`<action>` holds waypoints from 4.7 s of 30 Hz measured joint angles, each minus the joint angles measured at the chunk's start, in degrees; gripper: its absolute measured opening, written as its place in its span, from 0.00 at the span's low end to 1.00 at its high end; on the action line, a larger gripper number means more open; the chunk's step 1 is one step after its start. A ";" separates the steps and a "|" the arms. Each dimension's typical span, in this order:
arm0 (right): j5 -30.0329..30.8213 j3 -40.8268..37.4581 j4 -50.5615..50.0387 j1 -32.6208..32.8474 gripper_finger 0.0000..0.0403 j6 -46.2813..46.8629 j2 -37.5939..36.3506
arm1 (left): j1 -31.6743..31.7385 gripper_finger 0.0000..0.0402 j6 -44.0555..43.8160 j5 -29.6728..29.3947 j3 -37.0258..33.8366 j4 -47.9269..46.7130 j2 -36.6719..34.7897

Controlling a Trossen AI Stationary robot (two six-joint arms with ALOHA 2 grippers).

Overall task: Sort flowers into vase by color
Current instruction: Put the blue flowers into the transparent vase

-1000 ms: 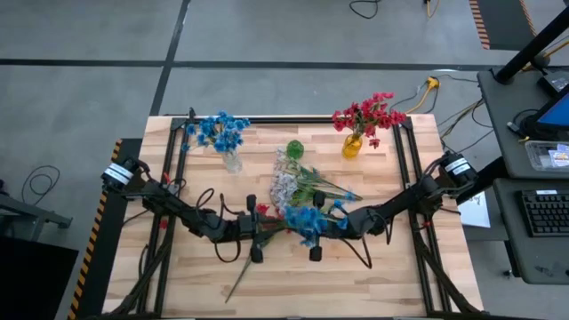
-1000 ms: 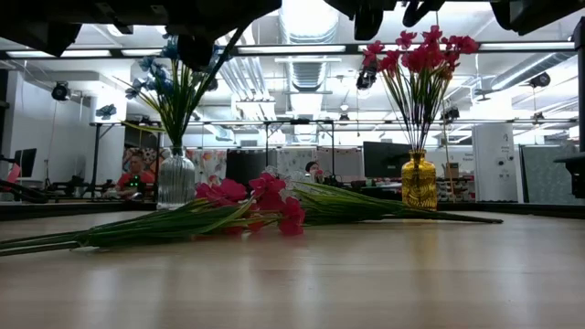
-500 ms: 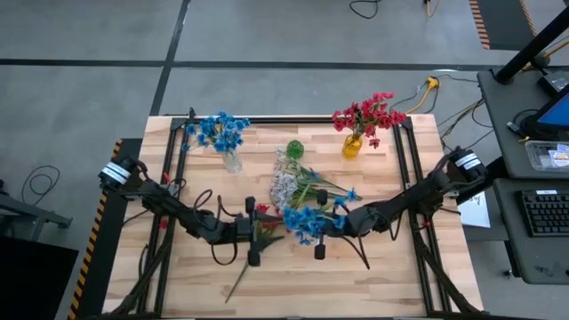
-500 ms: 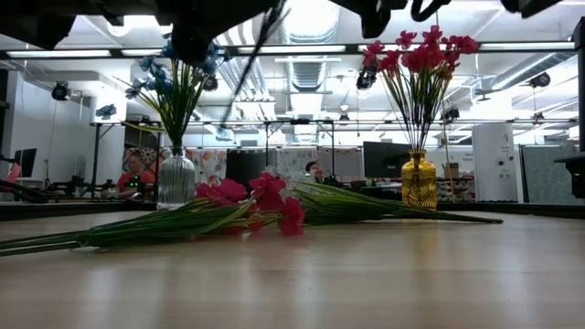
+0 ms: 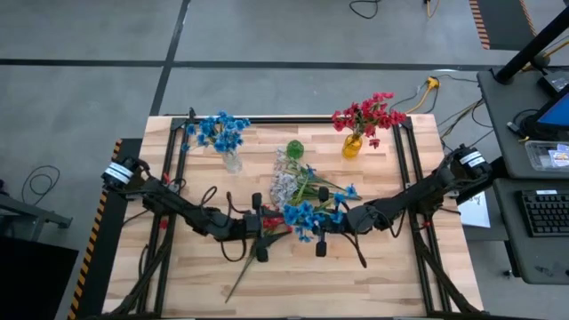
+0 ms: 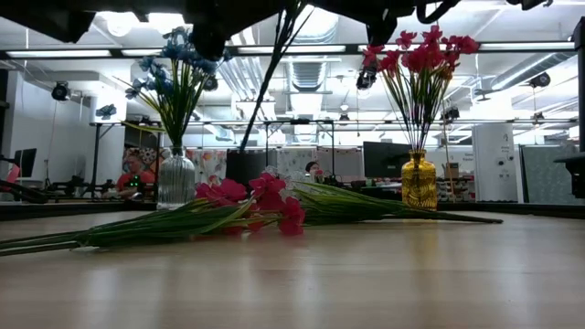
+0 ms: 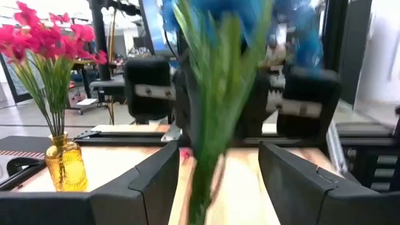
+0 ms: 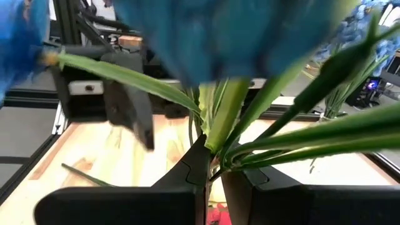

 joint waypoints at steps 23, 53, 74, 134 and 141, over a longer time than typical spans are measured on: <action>0.45 0.00 -1.03 0.09 0.31 1.57 -0.24 | 0.06 0.01 1.67 -3.23 1.43 -1.85 0.00; 0.01 -0.02 -15.17 0.29 0.68 7.91 -8.05 | -1.16 0.00 29.51 -19.15 -16.17 2.39 -33.57; 0.13 -0.07 -14.64 -2.81 0.68 8.92 -7.35 | 29.35 0.00 34.25 16.93 -34.00 9.79 -44.79; 0.16 -0.57 -14.80 -4.56 0.69 8.94 -7.31 | 41.72 0.00 25.95 18.23 -39.00 23.39 -40.59; 0.16 -0.57 -14.82 -4.70 0.69 8.95 -7.31 | 42.02 0.00 26.03 18.24 -36.58 24.11 -37.57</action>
